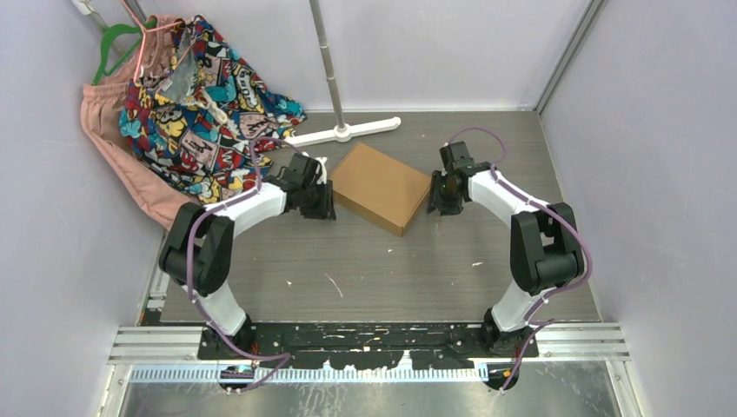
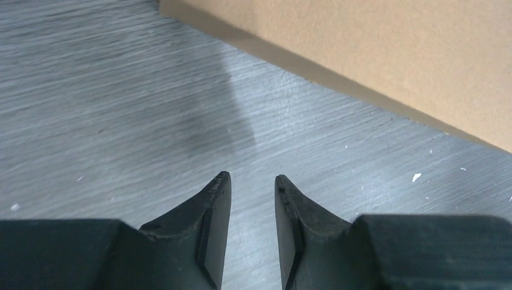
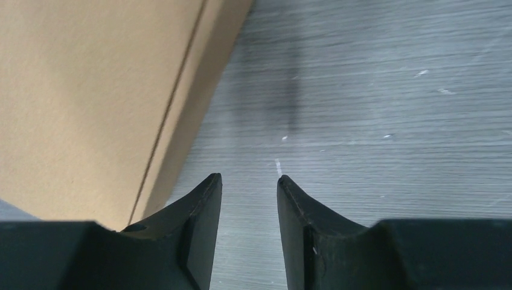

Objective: Fold the paper box

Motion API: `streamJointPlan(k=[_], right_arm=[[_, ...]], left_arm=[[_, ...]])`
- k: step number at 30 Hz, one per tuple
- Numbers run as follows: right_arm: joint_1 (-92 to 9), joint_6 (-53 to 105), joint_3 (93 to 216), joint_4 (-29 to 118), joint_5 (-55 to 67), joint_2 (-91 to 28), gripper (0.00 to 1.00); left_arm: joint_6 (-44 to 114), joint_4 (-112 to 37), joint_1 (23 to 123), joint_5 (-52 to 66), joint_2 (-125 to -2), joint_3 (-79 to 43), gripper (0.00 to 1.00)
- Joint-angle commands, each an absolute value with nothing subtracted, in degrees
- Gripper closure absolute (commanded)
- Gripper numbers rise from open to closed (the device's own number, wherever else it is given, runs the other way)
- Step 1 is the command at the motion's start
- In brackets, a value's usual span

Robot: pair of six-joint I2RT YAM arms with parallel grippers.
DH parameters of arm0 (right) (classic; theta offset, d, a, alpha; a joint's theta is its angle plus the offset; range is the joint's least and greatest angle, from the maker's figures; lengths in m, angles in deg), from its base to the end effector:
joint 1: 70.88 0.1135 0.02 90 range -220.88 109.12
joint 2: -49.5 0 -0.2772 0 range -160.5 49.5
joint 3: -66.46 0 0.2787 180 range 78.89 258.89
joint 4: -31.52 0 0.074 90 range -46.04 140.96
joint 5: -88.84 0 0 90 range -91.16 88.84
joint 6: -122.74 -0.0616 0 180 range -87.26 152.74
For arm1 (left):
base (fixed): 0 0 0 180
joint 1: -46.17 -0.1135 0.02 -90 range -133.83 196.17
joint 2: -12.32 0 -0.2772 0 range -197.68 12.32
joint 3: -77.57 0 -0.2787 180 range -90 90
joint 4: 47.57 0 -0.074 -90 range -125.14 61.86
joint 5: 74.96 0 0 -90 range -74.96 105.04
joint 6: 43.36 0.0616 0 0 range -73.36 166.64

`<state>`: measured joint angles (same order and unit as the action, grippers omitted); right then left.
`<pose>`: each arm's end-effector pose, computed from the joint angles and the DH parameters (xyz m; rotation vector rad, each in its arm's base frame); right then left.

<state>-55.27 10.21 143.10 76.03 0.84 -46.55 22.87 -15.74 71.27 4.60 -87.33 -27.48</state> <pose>0.3574 0.1021 0.1748 0.1527 2.7074 0.2499 0.3520 -0.1772 0.1581 0.1028 2.6296 -0.5460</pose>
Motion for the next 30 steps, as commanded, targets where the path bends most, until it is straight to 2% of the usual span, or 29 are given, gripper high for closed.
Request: streamJointPlan(k=[1,5,11,15,22,30], right_arm=[[-59.2,12.1,147.0,76.3,-0.3,-47.8,0.55],[-60.5,12.0,150.1,75.1,1.9,-51.8,0.55],[-60.4,10.5,155.2,74.7,3.8,-57.3,0.56],[-60.4,9.8,155.5,74.3,4.1,-58.0,0.56],[-60.3,10.0,155.7,73.8,4.1,-58.5,0.56],[-60.3,10.5,159.2,74.7,4.7,-60.9,0.56]], left_arm=[[25.3,-13.0,70.0,9.2,-78.5,-28.8,0.66],[24.7,-10.7,64.4,11.1,-77.0,-26.1,0.63],[24.4,-10.0,53.7,5.2,-87.4,-13.5,0.63],[25.6,-16.3,54.1,-0.9,-96.1,-7.3,0.62],[27.2,-20.7,57.6,-2.7,-106.9,-2.7,0.62],[27.8,-21.9,62.1,-0.4,-105.9,-7.1,0.64]])
